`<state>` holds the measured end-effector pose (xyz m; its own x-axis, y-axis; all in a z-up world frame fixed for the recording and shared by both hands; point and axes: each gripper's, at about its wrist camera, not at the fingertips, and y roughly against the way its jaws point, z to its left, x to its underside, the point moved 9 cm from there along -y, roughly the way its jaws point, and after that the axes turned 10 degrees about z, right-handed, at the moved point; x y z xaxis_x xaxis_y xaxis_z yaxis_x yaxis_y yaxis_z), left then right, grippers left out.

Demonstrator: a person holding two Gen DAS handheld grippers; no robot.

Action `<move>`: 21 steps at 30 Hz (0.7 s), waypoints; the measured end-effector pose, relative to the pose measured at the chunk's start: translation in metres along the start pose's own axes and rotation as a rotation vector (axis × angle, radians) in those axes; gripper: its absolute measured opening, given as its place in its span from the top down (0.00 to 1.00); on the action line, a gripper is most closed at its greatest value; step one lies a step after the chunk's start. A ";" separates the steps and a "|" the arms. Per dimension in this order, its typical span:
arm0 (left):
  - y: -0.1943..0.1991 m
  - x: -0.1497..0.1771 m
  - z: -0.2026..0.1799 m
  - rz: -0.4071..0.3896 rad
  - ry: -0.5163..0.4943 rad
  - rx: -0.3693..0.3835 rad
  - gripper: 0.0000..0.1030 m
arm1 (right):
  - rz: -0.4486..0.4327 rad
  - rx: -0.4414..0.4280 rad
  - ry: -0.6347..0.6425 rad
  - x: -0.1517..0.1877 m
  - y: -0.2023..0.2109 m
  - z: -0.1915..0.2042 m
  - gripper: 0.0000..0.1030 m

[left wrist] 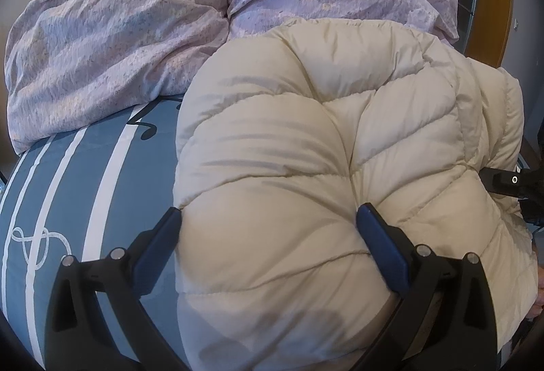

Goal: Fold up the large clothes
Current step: 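Lift the held jacket end with both tools and roll it over the bundle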

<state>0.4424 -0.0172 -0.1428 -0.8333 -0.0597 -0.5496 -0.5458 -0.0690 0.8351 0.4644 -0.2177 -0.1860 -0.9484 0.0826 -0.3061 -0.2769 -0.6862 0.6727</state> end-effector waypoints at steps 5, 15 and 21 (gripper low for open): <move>0.002 -0.001 0.003 0.006 0.016 0.006 0.02 | 0.008 -0.092 -0.002 0.004 -0.005 0.007 0.44; 0.028 -0.015 0.038 0.014 0.098 0.099 0.02 | -0.018 -0.123 0.002 0.003 -0.001 0.008 0.67; 0.016 -0.012 0.060 0.095 0.172 0.209 0.02 | -0.020 -0.121 -0.005 0.003 -0.001 0.007 0.68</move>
<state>0.4386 0.0423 -0.1209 -0.8640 -0.2255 -0.4502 -0.4875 0.1509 0.8600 0.4605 -0.2122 -0.1827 -0.9437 0.1002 -0.3153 -0.2752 -0.7669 0.5798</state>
